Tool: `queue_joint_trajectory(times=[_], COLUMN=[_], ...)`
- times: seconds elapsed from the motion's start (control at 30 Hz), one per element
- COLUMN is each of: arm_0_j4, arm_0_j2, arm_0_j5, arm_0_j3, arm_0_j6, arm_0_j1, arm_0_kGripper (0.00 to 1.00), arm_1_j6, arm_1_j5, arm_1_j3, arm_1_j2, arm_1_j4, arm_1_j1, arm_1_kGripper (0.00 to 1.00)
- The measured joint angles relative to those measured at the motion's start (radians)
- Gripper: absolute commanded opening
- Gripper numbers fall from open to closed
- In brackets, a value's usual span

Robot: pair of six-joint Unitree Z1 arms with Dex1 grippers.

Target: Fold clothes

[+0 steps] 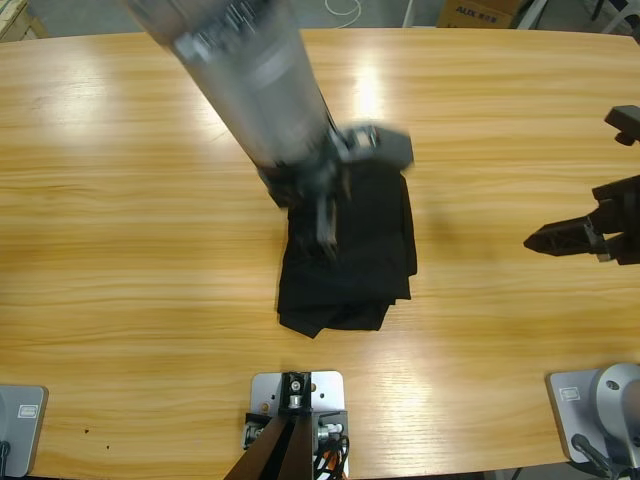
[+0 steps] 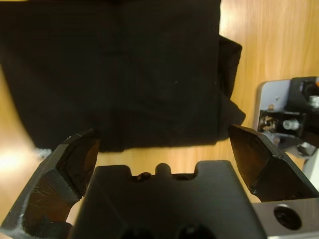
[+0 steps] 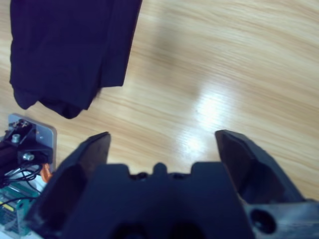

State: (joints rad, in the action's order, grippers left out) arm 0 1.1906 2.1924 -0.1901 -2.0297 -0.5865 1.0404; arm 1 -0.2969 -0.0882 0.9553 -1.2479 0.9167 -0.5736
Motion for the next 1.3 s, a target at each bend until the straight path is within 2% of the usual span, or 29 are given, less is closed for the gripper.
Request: queue_joint_trajectory(times=[0.23, 0.67, 0.83, 0.93, 1.03, 1.3], arm_0_j4=[0.003, 0.006, 0.010, 0.012, 0.037, 0.096], arm_0_j2=[0.159, 0.280, 0.314, 0.325, 0.329, 0.345], arm_0_j5=[0.019, 0.115, 0.303, 0.333, 0.349, 0.341], arm_0_j3=[-0.095, -0.185, -0.258, -0.282, -0.289, -0.331], arm_0_j6=[0.000, 0.000, 0.221, 0.327, 0.457, 0.735], arm_0_j1=[0.010, -0.004, -0.021, -0.087, -0.197, -0.607], arm_0_kGripper=[0.982, 1.000, 1.000, 1.000, 1.000, 1.000], arm_1_j6=[0.000, 0.000, 0.000, 0.000, 0.000, 0.001], arm_1_j5=[0.000, -0.001, -0.009, -0.011, -0.011, -0.013], arm_1_j3=[0.000, -0.023, -0.023, -0.023, -0.023, -0.024], arm_1_j2=[0.034, 0.049, 0.049, 0.050, 0.051, 0.051], arm_1_j4=[0.021, -0.004, -0.011, -0.011, -0.011, -0.022], arm_1_j1=[0.000, 0.045, 0.048, 0.048, 0.048, 0.049], arm_1_kGripper=[1.000, 1.000, 1.000, 1.000, 1.000, 1.000])
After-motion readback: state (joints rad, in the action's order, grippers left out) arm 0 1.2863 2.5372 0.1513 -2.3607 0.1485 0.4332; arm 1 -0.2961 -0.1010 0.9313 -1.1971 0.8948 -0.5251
